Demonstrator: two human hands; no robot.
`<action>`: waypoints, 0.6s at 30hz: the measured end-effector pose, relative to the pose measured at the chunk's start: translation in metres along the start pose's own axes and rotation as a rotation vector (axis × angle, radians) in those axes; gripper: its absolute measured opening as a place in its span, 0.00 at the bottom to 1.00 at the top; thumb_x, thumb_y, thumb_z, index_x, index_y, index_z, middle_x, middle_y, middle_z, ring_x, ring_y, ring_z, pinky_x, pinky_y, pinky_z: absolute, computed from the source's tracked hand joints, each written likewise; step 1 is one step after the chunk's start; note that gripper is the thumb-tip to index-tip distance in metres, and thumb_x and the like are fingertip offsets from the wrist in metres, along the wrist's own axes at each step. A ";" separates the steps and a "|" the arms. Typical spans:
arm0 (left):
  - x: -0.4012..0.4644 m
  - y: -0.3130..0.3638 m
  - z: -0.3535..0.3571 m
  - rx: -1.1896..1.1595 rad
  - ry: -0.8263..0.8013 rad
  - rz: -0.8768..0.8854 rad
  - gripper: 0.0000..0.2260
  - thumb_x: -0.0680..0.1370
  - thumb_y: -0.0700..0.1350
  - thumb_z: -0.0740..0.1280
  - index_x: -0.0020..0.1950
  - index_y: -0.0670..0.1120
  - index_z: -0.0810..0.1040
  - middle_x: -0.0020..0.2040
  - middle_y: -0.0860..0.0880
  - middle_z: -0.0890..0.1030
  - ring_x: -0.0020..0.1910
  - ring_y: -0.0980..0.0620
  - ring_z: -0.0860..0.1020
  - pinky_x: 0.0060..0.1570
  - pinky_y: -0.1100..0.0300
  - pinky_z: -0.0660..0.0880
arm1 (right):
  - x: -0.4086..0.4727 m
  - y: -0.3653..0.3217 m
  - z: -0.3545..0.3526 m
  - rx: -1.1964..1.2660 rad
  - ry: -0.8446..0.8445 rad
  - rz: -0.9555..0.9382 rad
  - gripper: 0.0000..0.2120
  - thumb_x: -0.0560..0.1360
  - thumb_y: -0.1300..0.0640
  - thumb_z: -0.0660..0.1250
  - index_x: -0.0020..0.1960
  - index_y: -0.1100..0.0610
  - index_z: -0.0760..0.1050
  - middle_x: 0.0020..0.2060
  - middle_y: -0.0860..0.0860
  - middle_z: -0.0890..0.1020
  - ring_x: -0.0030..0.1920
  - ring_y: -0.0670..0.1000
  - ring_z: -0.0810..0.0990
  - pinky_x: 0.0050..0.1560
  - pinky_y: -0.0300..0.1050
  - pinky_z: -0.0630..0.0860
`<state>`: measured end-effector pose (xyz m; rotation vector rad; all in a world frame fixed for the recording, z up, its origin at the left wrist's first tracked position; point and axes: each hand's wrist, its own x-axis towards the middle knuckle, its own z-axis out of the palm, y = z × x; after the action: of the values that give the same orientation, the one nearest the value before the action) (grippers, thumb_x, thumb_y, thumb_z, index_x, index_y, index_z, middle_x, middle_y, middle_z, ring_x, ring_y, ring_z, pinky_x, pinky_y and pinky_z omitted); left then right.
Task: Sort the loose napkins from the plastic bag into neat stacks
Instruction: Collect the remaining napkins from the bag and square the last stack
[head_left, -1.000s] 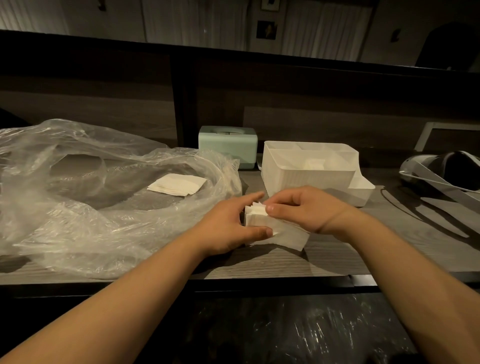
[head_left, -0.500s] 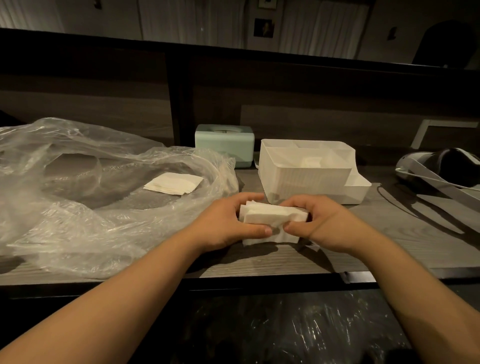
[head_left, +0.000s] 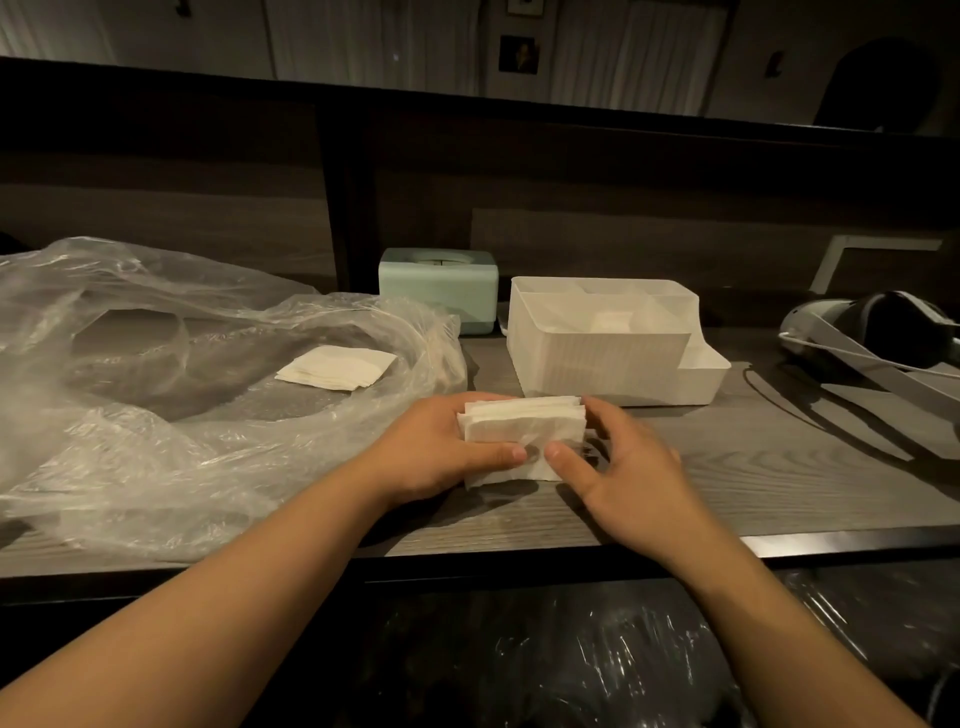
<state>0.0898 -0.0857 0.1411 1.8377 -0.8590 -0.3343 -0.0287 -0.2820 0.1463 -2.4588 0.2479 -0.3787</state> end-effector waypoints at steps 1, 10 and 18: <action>0.000 0.000 0.000 0.026 -0.011 0.017 0.23 0.72 0.52 0.80 0.66 0.55 0.81 0.56 0.58 0.86 0.56 0.58 0.83 0.61 0.55 0.79 | -0.003 -0.002 0.002 -0.110 -0.021 0.015 0.26 0.75 0.30 0.59 0.70 0.36 0.66 0.63 0.38 0.76 0.66 0.46 0.72 0.69 0.54 0.63; -0.001 0.001 0.001 0.048 -0.022 0.023 0.20 0.72 0.50 0.81 0.62 0.54 0.82 0.50 0.54 0.87 0.49 0.55 0.84 0.50 0.59 0.79 | -0.002 -0.014 0.000 0.060 -0.204 0.007 0.26 0.78 0.33 0.59 0.75 0.35 0.63 0.67 0.38 0.74 0.70 0.46 0.70 0.76 0.61 0.61; -0.002 0.000 -0.002 -0.031 -0.089 0.002 0.25 0.71 0.51 0.79 0.68 0.54 0.80 0.58 0.55 0.86 0.58 0.55 0.83 0.62 0.55 0.78 | 0.004 -0.008 -0.007 0.393 -0.104 0.034 0.21 0.77 0.60 0.72 0.67 0.47 0.74 0.57 0.42 0.81 0.58 0.45 0.81 0.50 0.30 0.77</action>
<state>0.0898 -0.0831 0.1411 1.8045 -0.9116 -0.4282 -0.0265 -0.2804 0.1570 -2.0775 0.1537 -0.2563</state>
